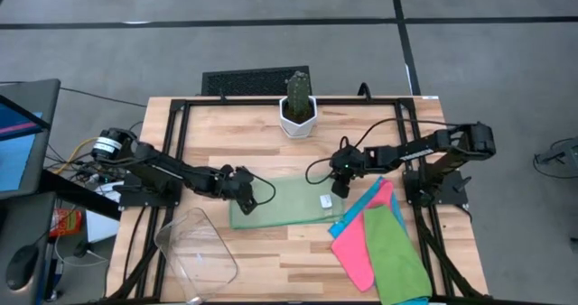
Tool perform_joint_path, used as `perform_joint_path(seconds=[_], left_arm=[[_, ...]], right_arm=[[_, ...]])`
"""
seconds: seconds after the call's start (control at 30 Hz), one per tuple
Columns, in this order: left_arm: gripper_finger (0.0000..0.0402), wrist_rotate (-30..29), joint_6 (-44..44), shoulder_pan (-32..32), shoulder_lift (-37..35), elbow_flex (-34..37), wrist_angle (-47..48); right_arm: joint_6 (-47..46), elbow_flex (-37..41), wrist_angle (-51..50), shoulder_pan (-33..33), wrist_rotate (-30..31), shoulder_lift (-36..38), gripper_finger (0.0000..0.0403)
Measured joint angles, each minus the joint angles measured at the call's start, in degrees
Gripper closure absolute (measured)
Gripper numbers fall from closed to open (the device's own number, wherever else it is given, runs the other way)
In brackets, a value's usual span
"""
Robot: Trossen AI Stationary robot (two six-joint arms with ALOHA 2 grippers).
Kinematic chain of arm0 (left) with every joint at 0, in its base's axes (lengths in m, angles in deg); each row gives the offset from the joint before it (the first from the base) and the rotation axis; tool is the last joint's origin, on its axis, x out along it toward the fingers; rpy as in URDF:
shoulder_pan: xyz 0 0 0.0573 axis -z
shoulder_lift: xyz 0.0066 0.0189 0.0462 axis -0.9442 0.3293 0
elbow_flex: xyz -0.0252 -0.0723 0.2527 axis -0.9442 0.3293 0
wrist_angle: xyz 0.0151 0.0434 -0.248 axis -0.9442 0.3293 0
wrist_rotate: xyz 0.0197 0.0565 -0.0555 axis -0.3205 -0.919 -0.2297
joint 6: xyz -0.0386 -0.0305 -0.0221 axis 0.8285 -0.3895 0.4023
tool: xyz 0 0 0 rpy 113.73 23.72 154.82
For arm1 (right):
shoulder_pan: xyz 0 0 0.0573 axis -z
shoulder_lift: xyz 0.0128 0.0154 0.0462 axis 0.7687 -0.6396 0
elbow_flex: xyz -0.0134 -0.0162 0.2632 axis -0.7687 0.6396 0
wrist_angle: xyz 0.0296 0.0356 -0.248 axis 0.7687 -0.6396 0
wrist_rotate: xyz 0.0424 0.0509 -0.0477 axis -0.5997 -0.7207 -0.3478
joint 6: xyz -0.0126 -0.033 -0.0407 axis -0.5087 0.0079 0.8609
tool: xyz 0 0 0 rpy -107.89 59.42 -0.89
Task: Fold microfiber towels
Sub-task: Fold the light green microfiber cloth
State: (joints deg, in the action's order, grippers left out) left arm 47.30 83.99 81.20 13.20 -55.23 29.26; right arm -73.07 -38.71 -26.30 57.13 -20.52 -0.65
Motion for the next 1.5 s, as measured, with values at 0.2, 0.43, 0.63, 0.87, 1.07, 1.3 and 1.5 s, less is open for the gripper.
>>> perform_joint_path(seconds=[0.2, 0.43, 0.63, 0.87, 1.07, 1.3, 1.5], left_arm=[[0.0288, -0.6, 0.5, -0.1, 0.0, 0.1, -0.8], [0.0288, -1.1, -0.4, -0.1, -0.5, 0.1, -2.8], [0.0288, -1.2, -0.9, -0.1, -0.5, 0.1, -3.3], [0.0288, -1.2, -1.5, -0.9, -0.5, 0.1, -3.3], [0.0288, -1.1, -1.5, -1.5, -0.5, 0.1, -3.5], [0.0288, -1.0, -1.8, -1.5, -0.5, 0.0, -7.8], [0.0288, -1.1, -2.0, -1.5, -0.5, 0.0, -9.9]], right_arm=[[-0.1, -0.8, 0.6, 0.0, -1.2, 6.3, 0.0275], [2.9, -0.8, 0.0, 0.0, 0.1, 6.2, 0.0265], [3.5, -0.8, -0.2, 0.0, -1.0, -0.4, 0.0260], [3.0, -1.0, 0.9, 0.8, -1.1, -3.5, 0.0269], [0.4, -0.8, -0.2, 1.2, -1.2, -1.5, 0.0350], [-4.5, -1.1, -2.5, 1.1, -1.4, 1.7, 0.0373], [-5.9, -5.7, -7.8, -0.5, -1.5, 2.9, 0.0375]])
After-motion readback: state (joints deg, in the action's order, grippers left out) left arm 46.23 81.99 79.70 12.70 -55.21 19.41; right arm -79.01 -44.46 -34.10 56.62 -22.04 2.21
